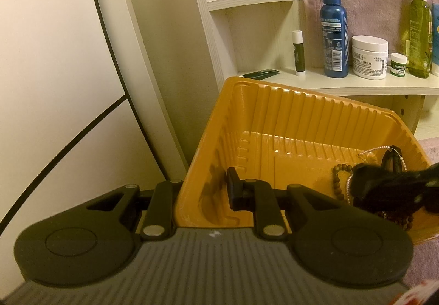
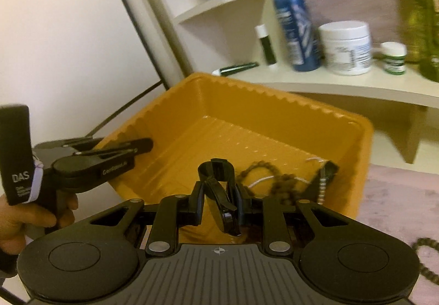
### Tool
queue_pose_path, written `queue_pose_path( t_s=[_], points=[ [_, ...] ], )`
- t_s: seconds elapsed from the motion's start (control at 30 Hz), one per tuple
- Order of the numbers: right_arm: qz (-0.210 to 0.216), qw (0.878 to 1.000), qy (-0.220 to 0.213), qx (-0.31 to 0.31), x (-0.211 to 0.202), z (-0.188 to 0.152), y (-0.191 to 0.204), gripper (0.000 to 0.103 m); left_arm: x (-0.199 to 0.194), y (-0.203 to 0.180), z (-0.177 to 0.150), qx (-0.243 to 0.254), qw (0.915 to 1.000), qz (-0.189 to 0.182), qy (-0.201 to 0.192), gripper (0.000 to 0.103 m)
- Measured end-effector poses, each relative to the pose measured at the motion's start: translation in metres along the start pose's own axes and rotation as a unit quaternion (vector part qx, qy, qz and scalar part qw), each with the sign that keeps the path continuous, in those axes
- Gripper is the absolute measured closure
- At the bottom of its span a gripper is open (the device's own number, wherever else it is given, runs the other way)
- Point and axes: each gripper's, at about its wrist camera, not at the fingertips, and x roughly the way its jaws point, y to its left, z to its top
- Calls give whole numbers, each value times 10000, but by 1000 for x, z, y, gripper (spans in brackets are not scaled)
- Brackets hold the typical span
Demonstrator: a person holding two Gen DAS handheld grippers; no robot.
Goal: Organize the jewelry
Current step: 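Carry the black watch into the orange tray and open the right tool, then return the right tool to the long dark bead necklace and grasp it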
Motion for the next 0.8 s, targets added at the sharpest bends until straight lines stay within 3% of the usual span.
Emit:
queue_pose_path(
  t_s=[0.37, 0.57, 0.8],
  points=[
    [-351, 9985, 317, -271, 27, -2, 11, 79, 1, 1, -3, -75, 9999, -19, 72, 85],
    [-412, 9984, 249, -308, 21, 2, 13, 59, 0, 0, -4, -78, 10000, -7, 48, 85],
    [-503, 9983, 41, -298, 7, 3, 16, 56, -2, -1, -3, -62, 10000, 1, 16, 85]
  ],
)
